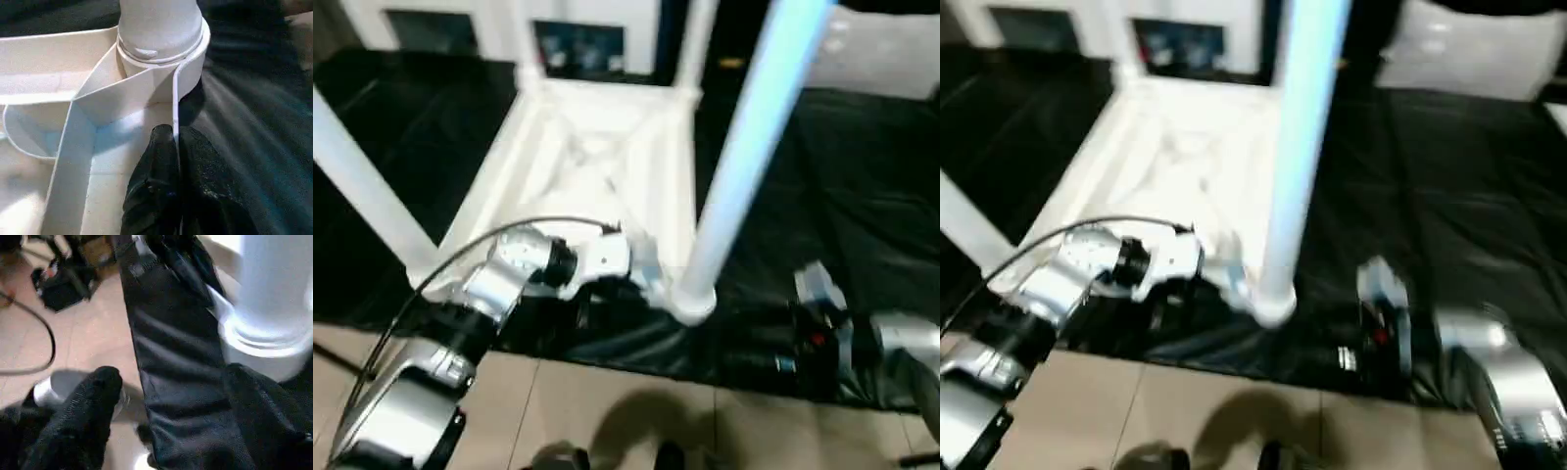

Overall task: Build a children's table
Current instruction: Rotate leg to tighten

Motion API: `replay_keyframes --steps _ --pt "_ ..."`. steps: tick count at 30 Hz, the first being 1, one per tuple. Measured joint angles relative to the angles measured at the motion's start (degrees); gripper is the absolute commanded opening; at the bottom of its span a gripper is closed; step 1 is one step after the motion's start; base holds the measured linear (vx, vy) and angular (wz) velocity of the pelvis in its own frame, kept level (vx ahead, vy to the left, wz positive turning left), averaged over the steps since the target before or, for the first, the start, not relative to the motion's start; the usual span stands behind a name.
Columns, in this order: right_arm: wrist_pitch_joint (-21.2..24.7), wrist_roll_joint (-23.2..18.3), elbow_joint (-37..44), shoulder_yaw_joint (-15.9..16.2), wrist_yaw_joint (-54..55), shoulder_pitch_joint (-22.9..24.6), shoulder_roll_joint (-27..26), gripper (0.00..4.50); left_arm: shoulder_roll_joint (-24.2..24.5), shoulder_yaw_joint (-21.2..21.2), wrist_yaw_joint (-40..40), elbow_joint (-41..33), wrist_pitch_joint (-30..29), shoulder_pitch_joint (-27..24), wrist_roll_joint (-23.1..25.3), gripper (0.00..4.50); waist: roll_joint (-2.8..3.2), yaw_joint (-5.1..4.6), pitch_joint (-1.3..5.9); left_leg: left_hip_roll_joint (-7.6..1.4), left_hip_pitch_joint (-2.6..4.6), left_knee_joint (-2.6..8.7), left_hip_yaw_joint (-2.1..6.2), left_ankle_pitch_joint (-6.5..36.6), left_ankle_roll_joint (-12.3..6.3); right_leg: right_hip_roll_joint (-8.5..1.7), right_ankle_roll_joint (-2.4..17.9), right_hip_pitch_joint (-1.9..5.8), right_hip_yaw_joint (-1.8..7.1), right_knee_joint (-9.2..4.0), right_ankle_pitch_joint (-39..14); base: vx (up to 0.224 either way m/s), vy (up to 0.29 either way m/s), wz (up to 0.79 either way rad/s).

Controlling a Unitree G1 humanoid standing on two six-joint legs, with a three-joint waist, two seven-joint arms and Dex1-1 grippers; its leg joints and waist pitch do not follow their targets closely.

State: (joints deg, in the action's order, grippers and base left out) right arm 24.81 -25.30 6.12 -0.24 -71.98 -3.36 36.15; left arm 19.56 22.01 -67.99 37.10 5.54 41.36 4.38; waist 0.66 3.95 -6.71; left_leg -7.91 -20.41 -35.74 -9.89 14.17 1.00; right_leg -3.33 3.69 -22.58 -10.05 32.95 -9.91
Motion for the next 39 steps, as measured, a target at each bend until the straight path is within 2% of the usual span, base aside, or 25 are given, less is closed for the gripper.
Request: replay_keyframes --steps 2,4,5,7,9,11,14,16,21,23,24,27,29,30,33,34,37,39 --pt "0.76 -1.4 3.21 -1.47 2.97 0.42 -2.32 4.08 -1.12 -0.99 2.97 1.43 -0.29 0.23 0.44 0.0 -0.01 -0.84 0.0 0.0 0.02 0.08 0.0 -0.1 -0.02 0.0 -0.08 0.09 -0.08 -0.21 0.12 0.0 0.0 0.0" --pt "1.41 -1.94 4.58 -1.73 5.56 0.64 -3.82 4.27 -1.46 -1.46 3.85 1.55 -0.96 0.27 0.39 0.43 -0.03 -1.34 0.0 0.0 -0.02 0.13 0.01 -0.1 -0.03 0.0 -0.14 0.11 -0.1 -0.36 0.17 0.0 0.0 0.0" --pt "1.78 -2.12 5.15 -1.93 7.38 0.63 -5.01 4.41 -1.67 -1.97 4.04 1.51 -1.7 0.25 0.12 0.54 -0.03 -1.46 0.0 0.0 -0.06 0.13 0.02 -0.08 -0.05 0.0 -0.14 0.1 -0.1 -0.39 0.17 0.0 0.0 0.0" --pt "2.6 -2.52 6.6 -1.92 11.6 0.28 -8.2 4.41 -2.06 -3.99 4.53 -0.49 -3.83 -0.14 -2.08 0.54 -0.02 -1.46 0.01 0.0 -0.16 0.16 0.06 -0.05 -0.09 -0.01 -0.12 -0.17 -0.1 -0.39 0.18 0.0 0.0 0.0" --pt "3.31 -2.87 7.66 -1.82 14.36 -0.77 -9.85 4.5 -2.06 -5.86 4.8 -3.03 -5.38 -0.33 -4.18 0.88 0.01 -1.26 0.03 0.0 -0.63 0.12 0.06 -0.04 -0.13 -0.04 -0.03 -0.53 -0.06 -0.27 0.2 0.0 0.0 0.0" --pt "4.36 -3.13 8.67 -1.69 17.79 -3.17 -12.02 4.5 -1.99 -8.7 5.8 -8.91 -8.94 -2.72 -7.32 0.97 0.0 -1.33 0.05 0.0 -0.65 -0.02 0.02 0.04 -0.26 -0.11 0.34 -0.66 -0.03 0.1 0.12 0.0 0.0 0.0" --pt "5.23 -3.87 8.98 -1.71 21.04 -5.89 -14.38 4.5 -2.36 -10.24 7.12 -15.81 -13.81 -7.29 -10.08 1.18 0.08 -0.9 0.09 0.0 -0.66 0.06 -0.01 0.06 -0.29 -0.1 0.49 -0.65 -0.04 0.17 -0.02 0.0 0.0 0.0" --pt "6.26 -4.49 8.35 -1.62 22.16 -7.2 -15.65 4.5 -2.36 -11.74 9.09 -21.7 -18.3 -12.65 -11.64 1.39 0.1 -0.92 0.09 -0.04 -0.63 0.09 -0.02 0.05 -0.28 -0.08 0.51 -0.65 -0.05 0.18 -0.04 0.0 0.0 0.0" --pt "6.13 -4.32 4.33 -2.09 24.61 -10.42 -16.54 4.5 -2.73 -14.63 14.71 -31.95 -24.85 -21.53 -13.73 1.73 0.1 -0.72 0.09 -0.07 -0.55 0.0 -0.04 -0.1 -0.08 -0.06 0.41 -0.55 -0.05 0.12 0.02 0.0 0.0 0.0" --pt "4.81 -2.53 1.37 -2.17 26.95 -12.51 -17.01 4.5 -3.23 -15.97 17.62 -38.24 -27.1 -25.99 -14.29 1.75 0.12 -0.88 0.08 -0.06 -0.43 -0.04 -0.05 -0.14 -0.04 -0.06 0.39 -0.41 -0.03 0.09 0.12 0.0 0.0 0.0" --pt "3.82 -1.27 -0.06 -2.3 28.12 -13.39 -16.91 4.5 -3.74 -16.31 18.71 -40.79 -27.81 -27.82 -14.68 1.96 0.13 -0.85 0.08 -0.06 -0.39 -0.07 -0.05 -0.14 -0.03 -0.07 0.37 -0.36 -0.03 0.08 0.14 0.0 0.0 0.0" --pt "-0.12 3.05 -6.87 -3.83 33.64 -17.14 -16.04 4.5 -4.72 -16.68 22.43 -49.93 -31.02 -35.59 -15.12 2.16 0.05 -0.79 0.06 -0.06 0.19 -0.08 -0.07 -0.13 0.02 -0.06 0.36 -0.05 0.0 0.04 0.15 0.0 0.0 0.0" --pt "-1.79 4.99 -10.74 -5.9 36.99 -18.67 -14.92 4.5 -4.95 -16.76 23.82 -53.23 -32.28 -39.14 -15.3 2.26 0.06 -0.35 0.06 -0.06 0.26 -0.06 -0.08 -0.13 0.01 -0.06 0.32 0.07 -0.02 0.0 0.12 0.0 0.0 0.0" --pt "-2.29 5.5 -11.76 -6.56 38.33 -19.11 -14.87 4.5 -4.92 -16.86 24.26 -54.14 -32.67 -40.15 -15.31 2.54 0.06 -0.32 0.06 -0.06 0.28 -0.06 -0.09 -0.13 0.0 -0.06 0.31 0.1 -0.02 -0.01 0.12 0.0 0.0 0.0" --pt "-4.3 7.11 -16.56 -8.6 44.49 -21.69 -14.84 4.5 -4.09 -17.75 25.71 -59.61 -34.23 -44.93 -15.99 2.66 0.06 -0.8 0.06 -0.06 0.27 -0.06 -0.09 -0.12 -0.03 -0.06 0.3 0.09 0.03 -0.03 0.12 0.0 0.0 0.0" --pt "-5.08 7.77 -17.9 -10.26 46.6 -22.03 -14.39 4.5 -3.35 -18.4 25.85 -61.63 -34.67 -47.13 -16.11 2.8 0.05 -0.8 0.07 -0.06 0.26 -0.04 -0.09 -0.12 -0.06 -0.05 0.21 0.1 0.03 -0.02 0.07 0.0 0.0 0.0" --pt "-6.47 9.05 -19.99 -12.05 47.94 -22.0 -13.39 4.5 -0.09 -22.84 26.15 -65.69 -36.64 -52.29 -17.0 3.07 -0.01 -1.1 0.08 -0.06 0.16 0.16 -0.11 -0.12 -0.06 0.0 0.21 0.05 0.05 0.0 -0.03 0.0 0.0 0.0" --pt "-6.72 9.29 -19.93 -12.0 47.77 -21.43 -13.69 4.5 0.59 -25.34 26.32 -66.33 -37.12 -52.71 -17.25 3.13 0.0 -1.27 0.07 -0.08 0.1 0.22 -0.12 -0.14 -0.07 0.03 0.22 0.05 0.03 0.01 -0.05 0.0 0.0 0.0"
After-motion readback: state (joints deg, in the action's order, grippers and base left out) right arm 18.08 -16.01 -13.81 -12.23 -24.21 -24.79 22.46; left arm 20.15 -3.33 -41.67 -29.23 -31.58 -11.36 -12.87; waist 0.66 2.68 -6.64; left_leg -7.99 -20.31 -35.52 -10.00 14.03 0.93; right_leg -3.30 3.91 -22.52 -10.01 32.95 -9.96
